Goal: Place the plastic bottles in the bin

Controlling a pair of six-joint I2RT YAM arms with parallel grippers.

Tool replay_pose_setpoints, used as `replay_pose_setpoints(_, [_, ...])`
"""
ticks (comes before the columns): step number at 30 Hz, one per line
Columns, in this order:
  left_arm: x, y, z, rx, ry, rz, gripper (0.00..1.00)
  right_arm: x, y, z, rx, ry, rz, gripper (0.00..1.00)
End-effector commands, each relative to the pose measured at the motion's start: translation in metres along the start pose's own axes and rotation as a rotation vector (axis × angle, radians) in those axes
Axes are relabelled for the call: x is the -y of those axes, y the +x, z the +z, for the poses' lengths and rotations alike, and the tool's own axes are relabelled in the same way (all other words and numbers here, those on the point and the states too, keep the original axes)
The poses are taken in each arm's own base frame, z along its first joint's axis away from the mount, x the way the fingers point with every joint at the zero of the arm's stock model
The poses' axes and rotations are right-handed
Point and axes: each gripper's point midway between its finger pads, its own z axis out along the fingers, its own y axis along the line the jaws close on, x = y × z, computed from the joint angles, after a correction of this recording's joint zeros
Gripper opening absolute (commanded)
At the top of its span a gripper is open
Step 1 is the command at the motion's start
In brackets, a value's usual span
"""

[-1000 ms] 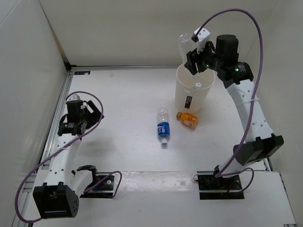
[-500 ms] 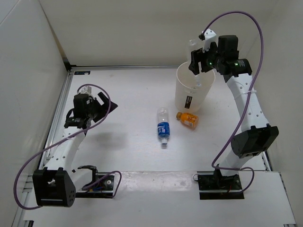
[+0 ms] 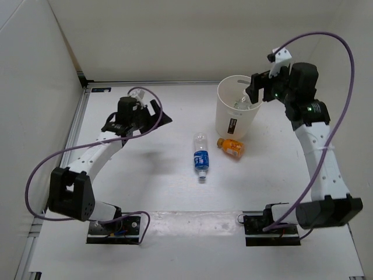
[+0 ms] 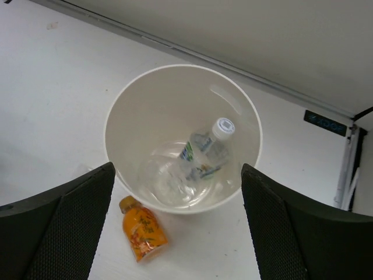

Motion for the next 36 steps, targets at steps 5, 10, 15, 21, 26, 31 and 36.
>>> replay_pose_setpoints(5, [0.07, 0.034, 0.046, -0.145, 0.119, 0.163, 1.0, 0.008, -0.002, -0.032, 0.082, 0.049, -0.081, 0.9])
replay_pose_setpoints(10, [0.063, 0.078, 0.08, -0.3, 0.062, 0.154, 1.0, 0.013, 0.024, -0.052, -0.001, 0.095, -0.007, 0.9])
replay_pose_setpoints(15, [0.056, 0.099, 0.097, -0.359, 0.05, 0.102, 1.0, 0.015, 0.033, -0.073, 0.011, 0.12, 0.004, 0.9])
replay_pose_setpoints(21, [0.073, 0.11, 0.116, -0.401, 0.092, 0.096, 1.0, 0.019, 0.042, -0.081, -0.019, 0.141, -0.001, 0.9])
replay_pose_setpoints(26, [0.085, 0.13, 0.132, -0.479, 0.114, 0.096, 1.0, 0.018, 0.047, -0.082, -0.041, 0.139, -0.012, 0.9])
replay_pose_setpoints(31, [0.075, 0.144, 0.143, -0.528, 0.09, 0.046, 0.99, 0.021, 0.05, -0.085, -0.063, 0.151, -0.043, 0.9])
replay_pose_setpoints(36, [0.078, 0.154, 0.15, -0.597, 0.106, 0.012, 0.89, 0.027, 0.053, -0.086, -0.08, 0.176, -0.083, 0.9])
